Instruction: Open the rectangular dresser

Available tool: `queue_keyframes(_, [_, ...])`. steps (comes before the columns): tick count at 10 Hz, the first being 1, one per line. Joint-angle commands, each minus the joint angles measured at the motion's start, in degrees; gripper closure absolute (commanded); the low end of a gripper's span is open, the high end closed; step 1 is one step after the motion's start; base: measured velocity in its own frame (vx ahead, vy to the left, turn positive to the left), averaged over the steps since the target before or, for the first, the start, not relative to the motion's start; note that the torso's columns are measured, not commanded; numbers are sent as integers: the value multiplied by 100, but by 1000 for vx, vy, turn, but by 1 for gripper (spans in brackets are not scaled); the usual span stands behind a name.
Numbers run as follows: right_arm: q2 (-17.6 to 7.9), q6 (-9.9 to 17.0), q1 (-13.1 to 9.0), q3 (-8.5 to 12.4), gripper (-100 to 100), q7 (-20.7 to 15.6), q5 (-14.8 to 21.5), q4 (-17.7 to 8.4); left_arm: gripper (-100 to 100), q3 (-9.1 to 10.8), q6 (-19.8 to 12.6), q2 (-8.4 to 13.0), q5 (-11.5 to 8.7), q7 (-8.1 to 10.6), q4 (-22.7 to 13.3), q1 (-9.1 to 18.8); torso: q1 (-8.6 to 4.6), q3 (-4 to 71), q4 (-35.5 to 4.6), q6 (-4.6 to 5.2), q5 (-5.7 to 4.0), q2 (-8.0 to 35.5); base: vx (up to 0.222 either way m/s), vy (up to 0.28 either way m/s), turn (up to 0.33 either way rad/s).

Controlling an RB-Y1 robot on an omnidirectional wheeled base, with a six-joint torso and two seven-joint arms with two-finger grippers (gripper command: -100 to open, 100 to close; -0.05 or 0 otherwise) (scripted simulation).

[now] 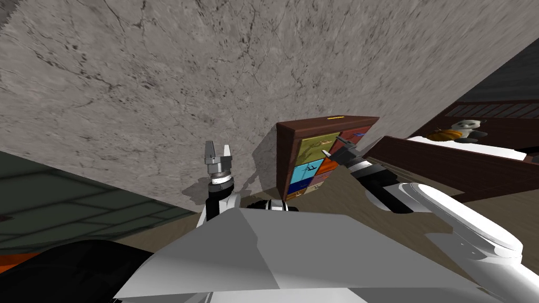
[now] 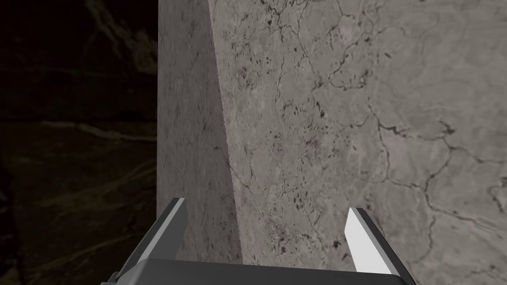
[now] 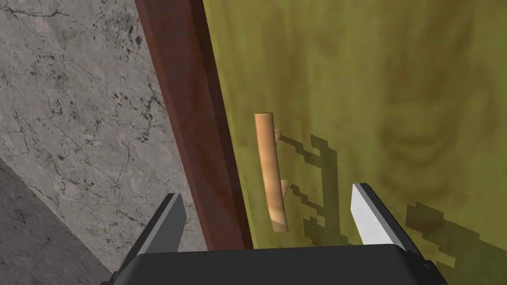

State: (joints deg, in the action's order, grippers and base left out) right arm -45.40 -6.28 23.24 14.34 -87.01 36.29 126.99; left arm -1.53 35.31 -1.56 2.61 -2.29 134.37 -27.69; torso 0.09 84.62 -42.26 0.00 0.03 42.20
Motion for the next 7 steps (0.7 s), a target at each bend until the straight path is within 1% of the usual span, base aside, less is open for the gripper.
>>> queue_keyframes(1, [-177, 86, -8, 84, -100, 102, -82, 27, 0, -1, 0, -1, 0, 0, 0, 0, 22, -9, -3, 0, 5, 14, 63, 14, 10])
queue_keyframes(2, [-118, 43, 1, 57, -100, 47, -52, 21, 0, -2, 0, -2, 0, 0, 0, 0, 33, -6, -3, -1, 11, 7, 36, 10, 5])
queue_keyframes(3, [-132, 56, 0, 66, 100, 66, -59, 23, 0, -2, 0, -2, 0, 0, 0, 1, 13, -9, -4, 0, 5, 15, 5, 1, 1])
queue_keyframes(5, [-149, 19, 34, 77, 100, 83, -91, 88, 0, -1, 0, -1, 0, 0, 0, 2, -27, -35, -31, 11, 1, 64, -153, -51, -59])
queue_keyframes(7, [-164, -9, 62, 86, 100, 98, -116, 140, 0, -1, -1, -1, 0, 0, -1, 3, -27, -41, -48, 21, 6, 72, -157, -63, -54])
